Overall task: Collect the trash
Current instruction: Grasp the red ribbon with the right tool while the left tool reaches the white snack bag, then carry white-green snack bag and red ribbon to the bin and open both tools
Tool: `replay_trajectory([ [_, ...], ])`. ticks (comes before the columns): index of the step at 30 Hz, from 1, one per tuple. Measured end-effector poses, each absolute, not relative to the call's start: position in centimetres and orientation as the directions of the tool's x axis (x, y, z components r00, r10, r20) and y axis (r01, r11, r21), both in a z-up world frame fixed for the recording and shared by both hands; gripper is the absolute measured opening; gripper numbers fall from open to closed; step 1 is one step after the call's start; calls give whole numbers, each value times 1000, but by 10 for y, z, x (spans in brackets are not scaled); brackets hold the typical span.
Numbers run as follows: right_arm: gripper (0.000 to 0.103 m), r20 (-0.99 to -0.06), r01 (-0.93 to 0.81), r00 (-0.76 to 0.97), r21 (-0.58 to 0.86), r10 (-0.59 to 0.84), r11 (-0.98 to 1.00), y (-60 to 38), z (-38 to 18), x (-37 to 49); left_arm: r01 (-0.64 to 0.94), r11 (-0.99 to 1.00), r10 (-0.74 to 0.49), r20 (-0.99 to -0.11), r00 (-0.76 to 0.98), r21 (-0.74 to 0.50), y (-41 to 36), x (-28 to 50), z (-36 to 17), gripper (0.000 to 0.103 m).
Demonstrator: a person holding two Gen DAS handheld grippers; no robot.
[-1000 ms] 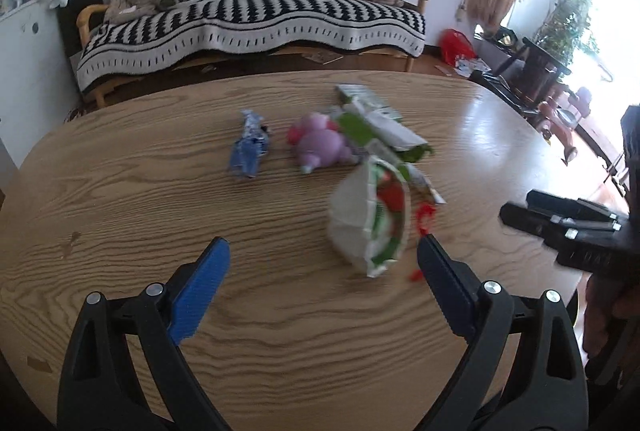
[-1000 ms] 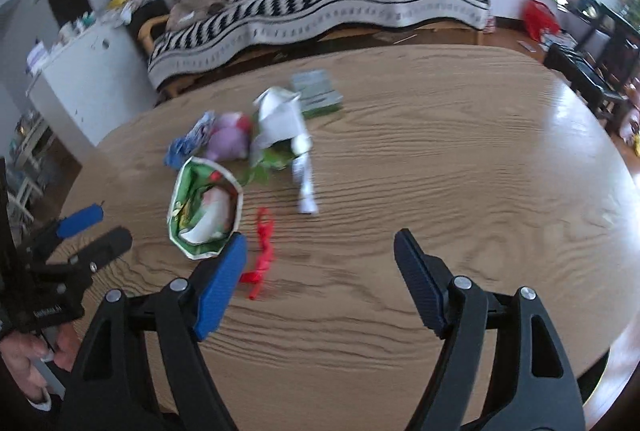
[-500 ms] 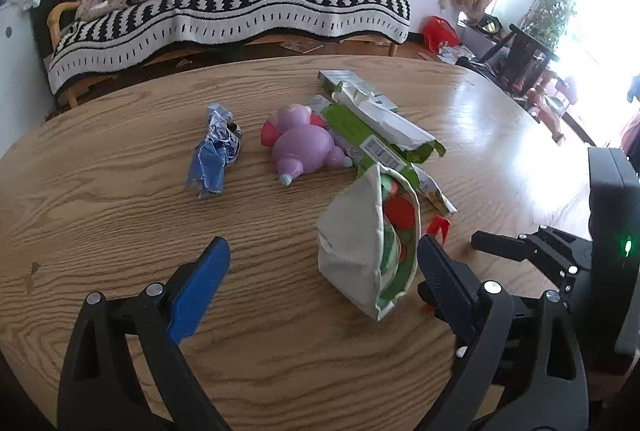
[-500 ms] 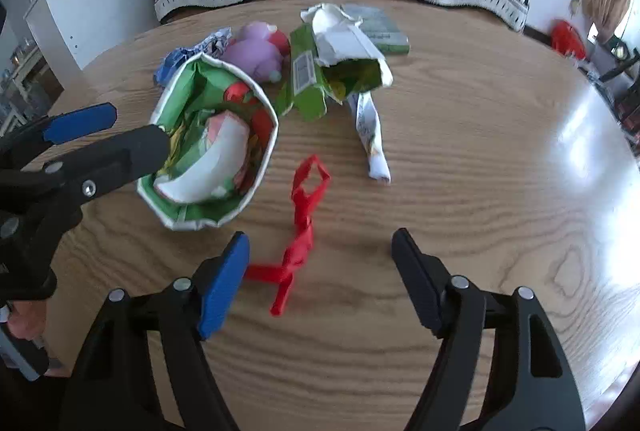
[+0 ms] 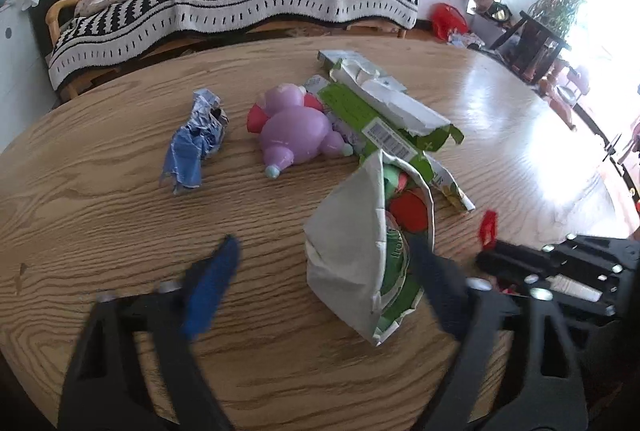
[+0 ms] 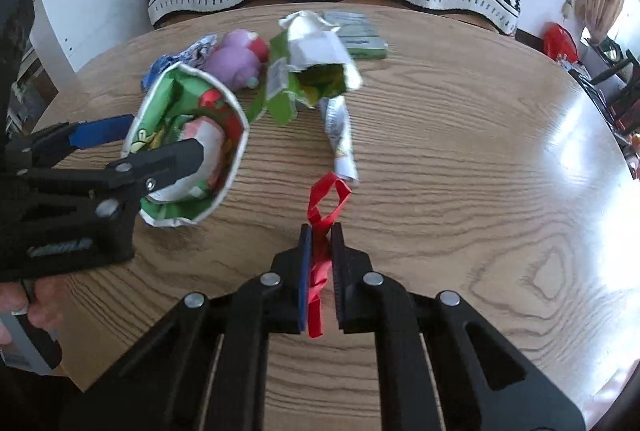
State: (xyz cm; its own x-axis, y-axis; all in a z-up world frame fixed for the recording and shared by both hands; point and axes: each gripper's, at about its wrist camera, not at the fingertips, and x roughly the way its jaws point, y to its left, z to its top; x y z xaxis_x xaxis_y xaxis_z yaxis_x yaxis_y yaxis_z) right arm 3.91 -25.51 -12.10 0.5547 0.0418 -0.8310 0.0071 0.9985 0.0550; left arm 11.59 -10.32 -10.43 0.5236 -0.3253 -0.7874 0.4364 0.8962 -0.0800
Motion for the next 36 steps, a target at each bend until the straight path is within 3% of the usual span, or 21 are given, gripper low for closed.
replay_trajectory([
  [2, 10, -825, 16, 564, 66, 46, 998, -263, -115, 34, 440, 895, -314, -803, 506, -73, -107, 115, -107, 46],
  [18, 10, -779, 78, 626, 95, 25, 992, -310, -77, -7, 445, 895, -296, -780, 551, -26, -125, 82, -73, 45],
  [36, 10, -746, 378, 643, 116, -170, 919, -499, -55, -150, 769, 634, -556, -738, 382, -79, -315, -47, -55, 45],
])
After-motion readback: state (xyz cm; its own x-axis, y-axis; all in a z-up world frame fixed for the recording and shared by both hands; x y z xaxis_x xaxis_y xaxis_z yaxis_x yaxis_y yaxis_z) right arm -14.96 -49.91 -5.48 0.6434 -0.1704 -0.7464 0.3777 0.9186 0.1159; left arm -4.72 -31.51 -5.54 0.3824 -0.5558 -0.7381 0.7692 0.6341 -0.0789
